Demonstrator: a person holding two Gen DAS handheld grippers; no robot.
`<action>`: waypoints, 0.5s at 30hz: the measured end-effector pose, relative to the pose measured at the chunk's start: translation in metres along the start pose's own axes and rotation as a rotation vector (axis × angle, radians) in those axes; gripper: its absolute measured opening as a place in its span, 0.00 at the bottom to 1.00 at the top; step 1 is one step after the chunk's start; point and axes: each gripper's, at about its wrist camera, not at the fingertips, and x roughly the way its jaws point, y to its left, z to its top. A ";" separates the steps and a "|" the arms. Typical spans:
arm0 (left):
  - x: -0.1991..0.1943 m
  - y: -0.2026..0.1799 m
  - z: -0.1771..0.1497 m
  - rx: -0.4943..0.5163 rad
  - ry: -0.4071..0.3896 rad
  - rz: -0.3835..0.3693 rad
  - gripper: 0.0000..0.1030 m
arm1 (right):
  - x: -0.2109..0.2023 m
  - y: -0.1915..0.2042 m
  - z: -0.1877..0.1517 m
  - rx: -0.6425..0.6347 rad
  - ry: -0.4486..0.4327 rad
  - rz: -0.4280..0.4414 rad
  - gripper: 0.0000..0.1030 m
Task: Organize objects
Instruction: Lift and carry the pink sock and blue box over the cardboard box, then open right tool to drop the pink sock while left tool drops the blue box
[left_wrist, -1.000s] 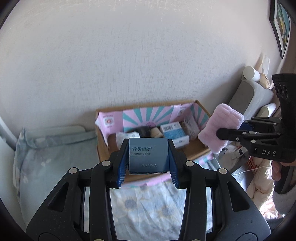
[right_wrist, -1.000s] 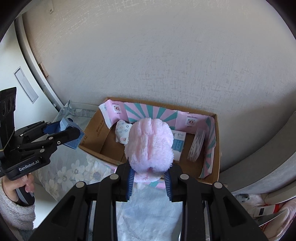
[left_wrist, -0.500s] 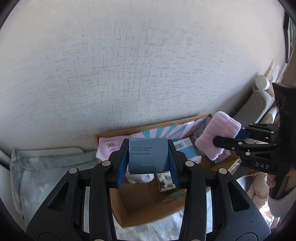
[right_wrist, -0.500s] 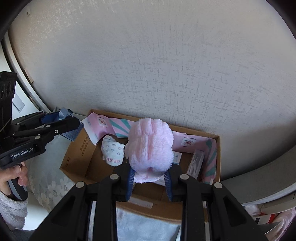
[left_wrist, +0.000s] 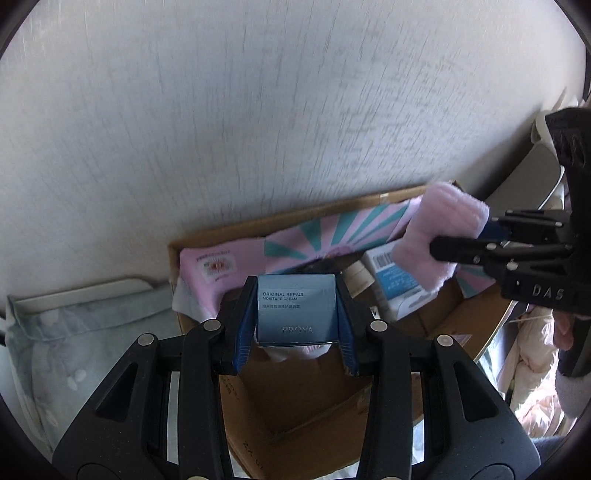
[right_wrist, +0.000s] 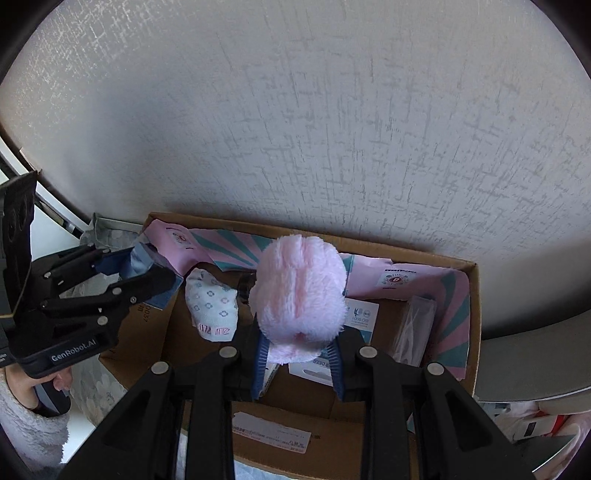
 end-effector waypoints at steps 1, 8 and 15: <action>0.001 0.001 -0.001 0.000 0.005 0.002 0.34 | 0.001 0.000 0.000 0.003 0.003 0.002 0.25; 0.004 0.003 -0.009 0.010 0.037 0.002 0.34 | 0.006 0.001 0.007 0.024 0.024 0.028 0.25; 0.000 -0.002 -0.013 0.012 0.043 -0.005 0.96 | 0.015 0.008 0.014 0.038 0.029 0.050 0.86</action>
